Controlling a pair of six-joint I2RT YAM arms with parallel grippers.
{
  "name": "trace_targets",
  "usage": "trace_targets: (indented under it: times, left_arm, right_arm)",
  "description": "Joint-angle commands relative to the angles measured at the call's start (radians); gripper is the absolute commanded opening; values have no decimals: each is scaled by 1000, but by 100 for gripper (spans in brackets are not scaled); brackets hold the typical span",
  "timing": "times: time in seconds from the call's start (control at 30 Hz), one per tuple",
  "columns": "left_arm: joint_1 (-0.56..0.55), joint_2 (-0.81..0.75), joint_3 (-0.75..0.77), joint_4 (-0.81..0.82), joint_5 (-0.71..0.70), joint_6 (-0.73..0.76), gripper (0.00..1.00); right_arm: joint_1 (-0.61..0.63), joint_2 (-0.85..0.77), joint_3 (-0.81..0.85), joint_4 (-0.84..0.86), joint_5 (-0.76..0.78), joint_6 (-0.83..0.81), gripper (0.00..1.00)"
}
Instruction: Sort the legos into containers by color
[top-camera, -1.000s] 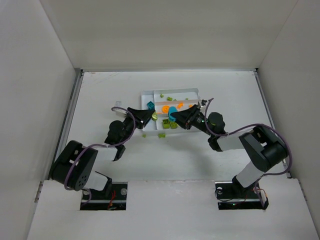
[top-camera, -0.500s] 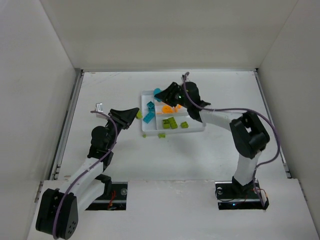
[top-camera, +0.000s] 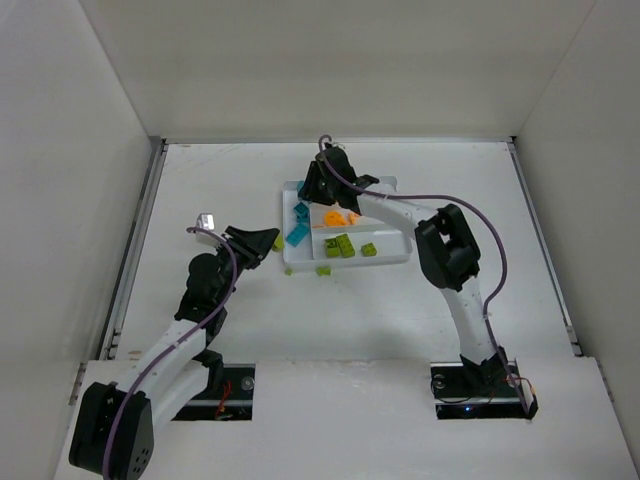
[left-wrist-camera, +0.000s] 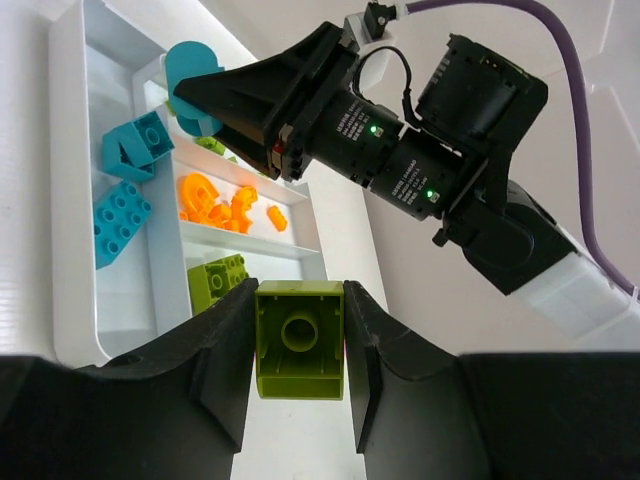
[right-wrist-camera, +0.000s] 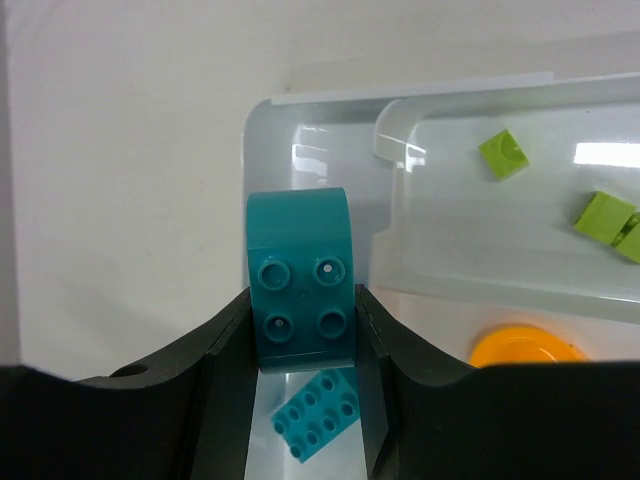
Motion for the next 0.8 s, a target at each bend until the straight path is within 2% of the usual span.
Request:
trace_targets:
  times: [0.0, 0.27, 0.37, 0.47, 0.57, 0.77]
  left_arm:
    - [0, -19, -16, 27, 4, 27, 12]
    - [-8, -8, -25, 35, 4, 28, 12]
    - [-1, -8, -22, 35, 14, 22, 12]
    - [-1, -27, -27, 27, 7, 28, 13]
    - [0, -16, -16, 27, 13, 21, 13]
    - [-23, -10, 10, 20, -2, 27, 13]
  right_arm:
    - [17, 29, 91, -82, 67, -50, 36]
    - [49, 84, 157, -39, 98, -55, 41]
    - [55, 113, 201, -48, 112, -64, 47]
    - [60, 118, 202, -46, 116, -56, 59]
    - [63, 101, 191, -43, 131, -59, 65]
    - [66, -43, 67, 27, 168, -67, 65]
